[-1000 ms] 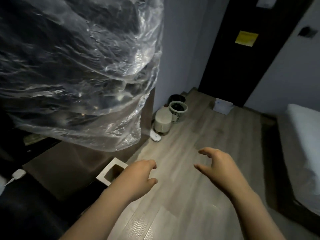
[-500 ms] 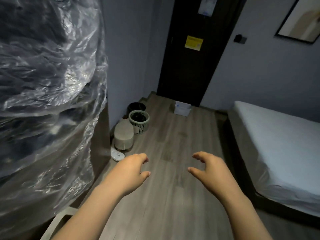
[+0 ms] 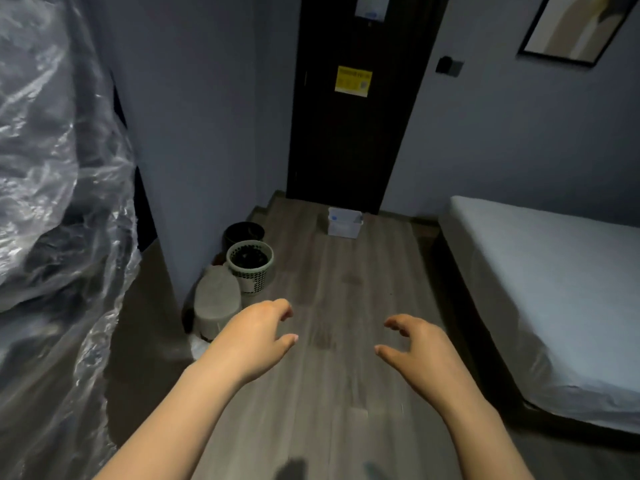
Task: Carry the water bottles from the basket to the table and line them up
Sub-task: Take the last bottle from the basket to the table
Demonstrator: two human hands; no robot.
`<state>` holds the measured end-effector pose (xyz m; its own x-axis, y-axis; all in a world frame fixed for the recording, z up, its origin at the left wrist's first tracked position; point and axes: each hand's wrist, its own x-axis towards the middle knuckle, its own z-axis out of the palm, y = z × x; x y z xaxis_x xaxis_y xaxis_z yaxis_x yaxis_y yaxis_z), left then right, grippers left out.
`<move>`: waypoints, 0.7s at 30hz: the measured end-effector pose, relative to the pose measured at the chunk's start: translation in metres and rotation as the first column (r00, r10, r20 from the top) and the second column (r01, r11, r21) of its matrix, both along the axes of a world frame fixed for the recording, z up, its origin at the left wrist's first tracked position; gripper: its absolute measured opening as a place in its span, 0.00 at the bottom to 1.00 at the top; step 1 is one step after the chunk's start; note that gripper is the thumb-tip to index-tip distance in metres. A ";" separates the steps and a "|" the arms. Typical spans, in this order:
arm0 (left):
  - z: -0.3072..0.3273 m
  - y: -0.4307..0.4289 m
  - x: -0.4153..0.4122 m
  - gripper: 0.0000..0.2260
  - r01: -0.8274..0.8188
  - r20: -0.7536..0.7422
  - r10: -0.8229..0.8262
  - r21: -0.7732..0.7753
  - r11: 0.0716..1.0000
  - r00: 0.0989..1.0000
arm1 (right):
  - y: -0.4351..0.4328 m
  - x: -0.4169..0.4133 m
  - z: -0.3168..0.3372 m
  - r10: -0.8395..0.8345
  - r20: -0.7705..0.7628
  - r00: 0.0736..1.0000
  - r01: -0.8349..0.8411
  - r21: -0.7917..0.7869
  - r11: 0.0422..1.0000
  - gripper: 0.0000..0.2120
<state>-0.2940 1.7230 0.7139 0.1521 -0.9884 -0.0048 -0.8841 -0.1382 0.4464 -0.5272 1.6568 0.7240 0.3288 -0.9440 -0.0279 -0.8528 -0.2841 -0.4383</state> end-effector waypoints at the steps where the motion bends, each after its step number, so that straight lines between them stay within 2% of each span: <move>1: 0.001 -0.017 0.002 0.17 0.005 0.010 -0.005 -0.001 1.000 1.000 | -0.019 0.003 0.001 -0.007 0.019 1.000 0.007 -0.007 1.000 0.25; 8: 0.007 -0.130 0.018 0.17 0.038 0.036 -0.038 0.017 0.999 0.999 | -0.144 0.027 0.015 -0.024 0.101 0.995 0.028 -0.040 0.999 0.23; 21: -0.009 -0.325 0.080 0.16 0.118 -0.024 -0.116 0.070 0.991 0.993 | -0.326 0.092 0.010 -0.084 0.074 0.994 0.088 -0.053 0.995 0.23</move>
